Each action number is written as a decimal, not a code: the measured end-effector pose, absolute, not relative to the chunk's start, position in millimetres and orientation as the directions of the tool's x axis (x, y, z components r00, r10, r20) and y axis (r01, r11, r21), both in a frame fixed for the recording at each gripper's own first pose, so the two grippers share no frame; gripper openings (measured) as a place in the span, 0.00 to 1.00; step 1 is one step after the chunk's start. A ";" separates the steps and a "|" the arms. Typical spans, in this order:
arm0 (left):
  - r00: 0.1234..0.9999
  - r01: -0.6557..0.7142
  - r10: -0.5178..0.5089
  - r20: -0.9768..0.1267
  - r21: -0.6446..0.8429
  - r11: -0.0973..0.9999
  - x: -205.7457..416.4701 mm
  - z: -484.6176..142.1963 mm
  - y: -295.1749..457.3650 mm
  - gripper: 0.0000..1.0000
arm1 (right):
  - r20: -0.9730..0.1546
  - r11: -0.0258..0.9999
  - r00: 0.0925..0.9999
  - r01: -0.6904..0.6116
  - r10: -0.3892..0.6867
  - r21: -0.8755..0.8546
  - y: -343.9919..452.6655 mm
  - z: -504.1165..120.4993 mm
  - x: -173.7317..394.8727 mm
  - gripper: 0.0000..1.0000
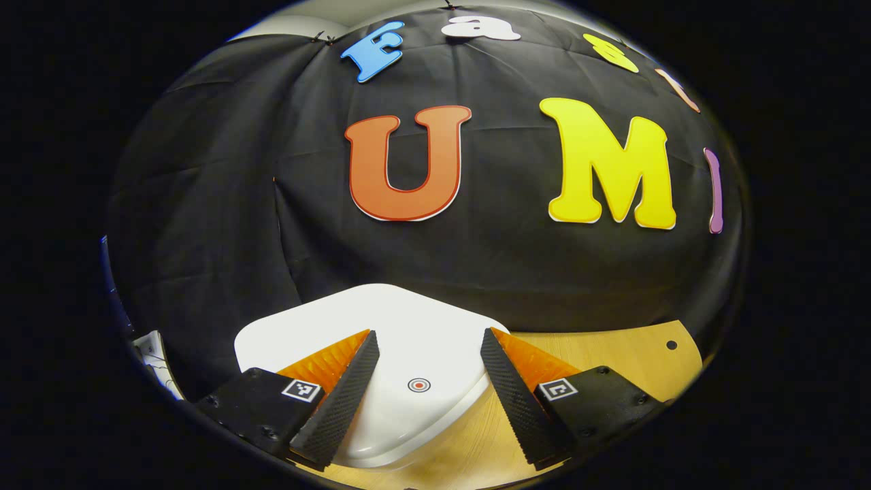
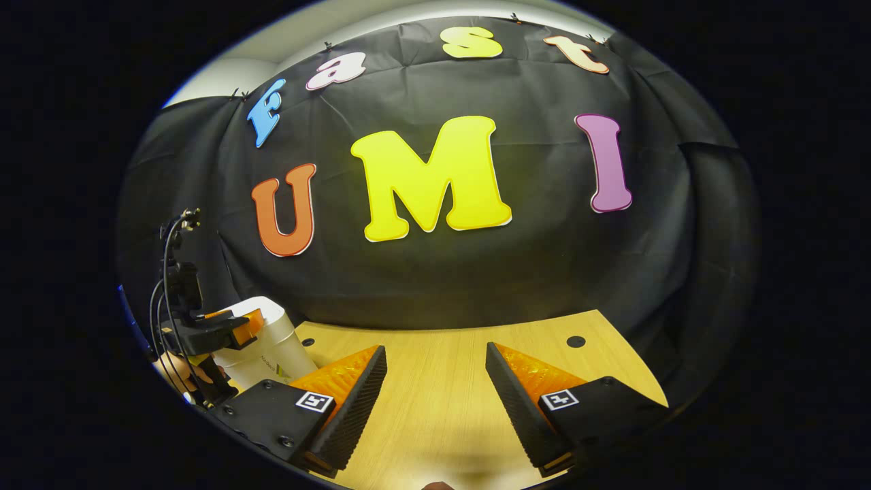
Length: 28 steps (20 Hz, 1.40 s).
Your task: Press the lid of the desktop garbage bin to open it, pick up the crumpled paper on the desktop and throw it into the bin, then pick up the pop can on the desktop and drop it into the bin, and finally close the garbage bin lid.
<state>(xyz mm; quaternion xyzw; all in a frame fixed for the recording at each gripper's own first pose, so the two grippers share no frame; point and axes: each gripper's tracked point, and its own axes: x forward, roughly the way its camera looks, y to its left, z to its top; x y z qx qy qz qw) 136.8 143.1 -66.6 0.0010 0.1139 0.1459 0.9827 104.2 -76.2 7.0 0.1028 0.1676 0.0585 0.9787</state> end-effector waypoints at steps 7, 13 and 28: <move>0.936 -0.299 0.308 -0.169 0.076 0.951 133.5 -40.6 142.7 0.99 | -0.306 0.979 0.943 -0.075 0.131 0.187 -81.5 9.6 102.8 0.94; 0.976 -0.212 0.211 -0.052 -0.005 0.977 110.4 1.5 108.4 0.98 | -0.300 0.987 0.948 -0.067 0.109 0.145 -77.5 13.8 96.2 0.94; 0.994 -0.105 0.106 0.021 -0.040 0.994 49.8 16.5 55.6 0.98 | -0.188 0.994 0.976 -0.105 0.110 0.037 -46.2 39.5 80.2 0.95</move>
